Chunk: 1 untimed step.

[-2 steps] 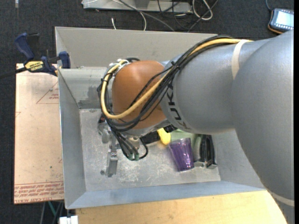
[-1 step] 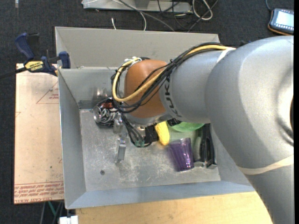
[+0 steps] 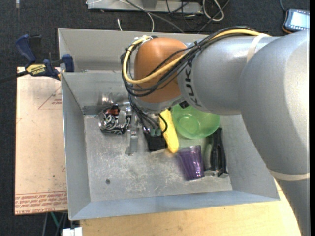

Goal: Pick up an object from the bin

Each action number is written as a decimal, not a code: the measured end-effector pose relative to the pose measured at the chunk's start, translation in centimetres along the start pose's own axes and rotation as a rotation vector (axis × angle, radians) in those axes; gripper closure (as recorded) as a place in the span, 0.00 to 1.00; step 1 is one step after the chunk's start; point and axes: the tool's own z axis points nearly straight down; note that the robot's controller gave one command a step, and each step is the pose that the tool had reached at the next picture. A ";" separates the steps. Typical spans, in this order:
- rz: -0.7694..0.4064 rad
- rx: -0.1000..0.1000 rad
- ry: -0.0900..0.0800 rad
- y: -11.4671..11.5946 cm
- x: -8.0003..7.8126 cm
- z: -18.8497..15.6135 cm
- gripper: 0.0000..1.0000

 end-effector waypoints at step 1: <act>0.167 0.003 0.007 0.1 2.1 5.7 0.00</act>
Offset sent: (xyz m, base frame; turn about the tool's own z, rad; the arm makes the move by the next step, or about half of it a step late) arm 0.0391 0.0077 -0.0614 -0.1921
